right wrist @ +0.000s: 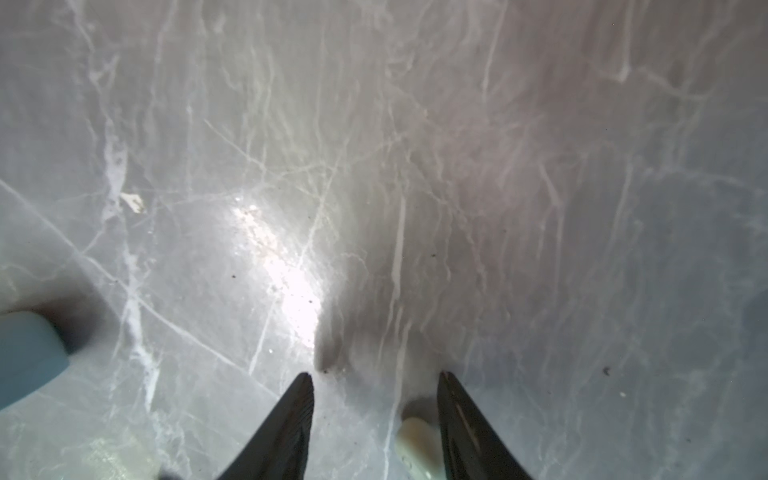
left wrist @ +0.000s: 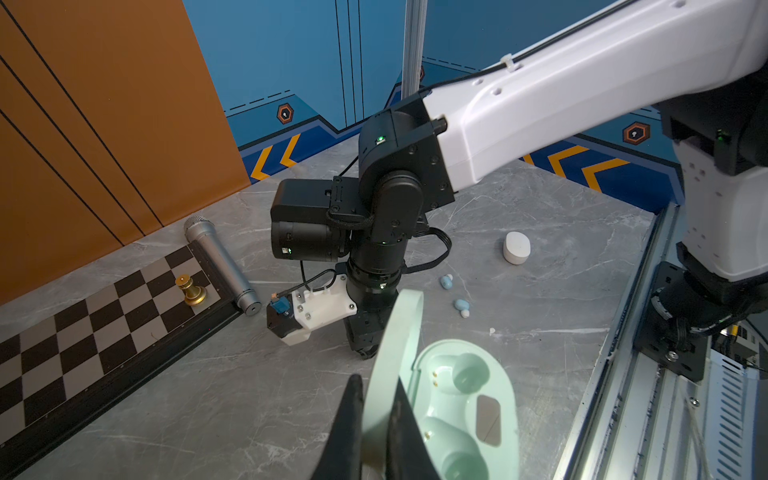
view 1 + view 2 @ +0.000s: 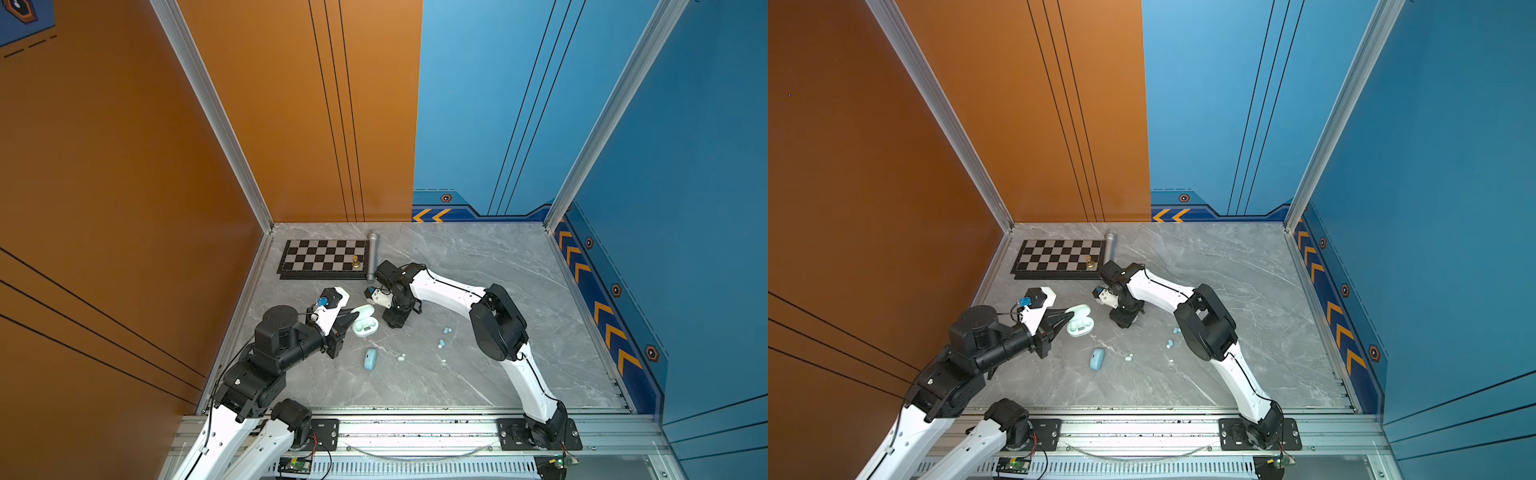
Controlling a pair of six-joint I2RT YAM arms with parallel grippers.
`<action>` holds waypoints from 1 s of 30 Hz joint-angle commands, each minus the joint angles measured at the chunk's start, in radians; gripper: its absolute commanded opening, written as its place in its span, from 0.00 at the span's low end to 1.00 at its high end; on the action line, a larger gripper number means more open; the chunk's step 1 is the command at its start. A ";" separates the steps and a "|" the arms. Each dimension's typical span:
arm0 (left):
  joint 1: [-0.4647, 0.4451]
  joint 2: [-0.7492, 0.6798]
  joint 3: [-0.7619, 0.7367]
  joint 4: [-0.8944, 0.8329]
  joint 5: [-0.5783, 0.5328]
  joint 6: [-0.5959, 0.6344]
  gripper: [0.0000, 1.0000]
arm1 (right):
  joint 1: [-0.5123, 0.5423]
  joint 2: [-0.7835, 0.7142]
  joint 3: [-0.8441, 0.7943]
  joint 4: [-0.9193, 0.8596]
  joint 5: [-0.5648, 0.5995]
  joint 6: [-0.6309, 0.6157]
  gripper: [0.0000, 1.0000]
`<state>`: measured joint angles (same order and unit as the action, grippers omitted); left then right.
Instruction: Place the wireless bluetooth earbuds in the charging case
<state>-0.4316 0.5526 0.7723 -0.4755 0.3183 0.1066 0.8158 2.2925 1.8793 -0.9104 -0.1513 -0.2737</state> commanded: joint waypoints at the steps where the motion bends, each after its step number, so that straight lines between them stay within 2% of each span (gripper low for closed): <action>1: 0.010 -0.002 -0.011 0.017 0.024 -0.005 0.00 | -0.009 0.012 -0.007 -0.039 0.010 -0.006 0.50; 25: 0.011 0.000 0.002 0.020 0.024 -0.008 0.00 | -0.057 -0.074 -0.107 -0.052 -0.099 0.021 0.54; 30: 0.011 -0.005 0.013 0.020 0.019 -0.008 0.00 | -0.056 -0.085 -0.135 -0.050 -0.083 0.040 0.54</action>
<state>-0.4309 0.5526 0.7723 -0.4751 0.3183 0.1066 0.7589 2.2307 1.7729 -0.9092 -0.2283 -0.2607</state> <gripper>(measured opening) 0.104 0.537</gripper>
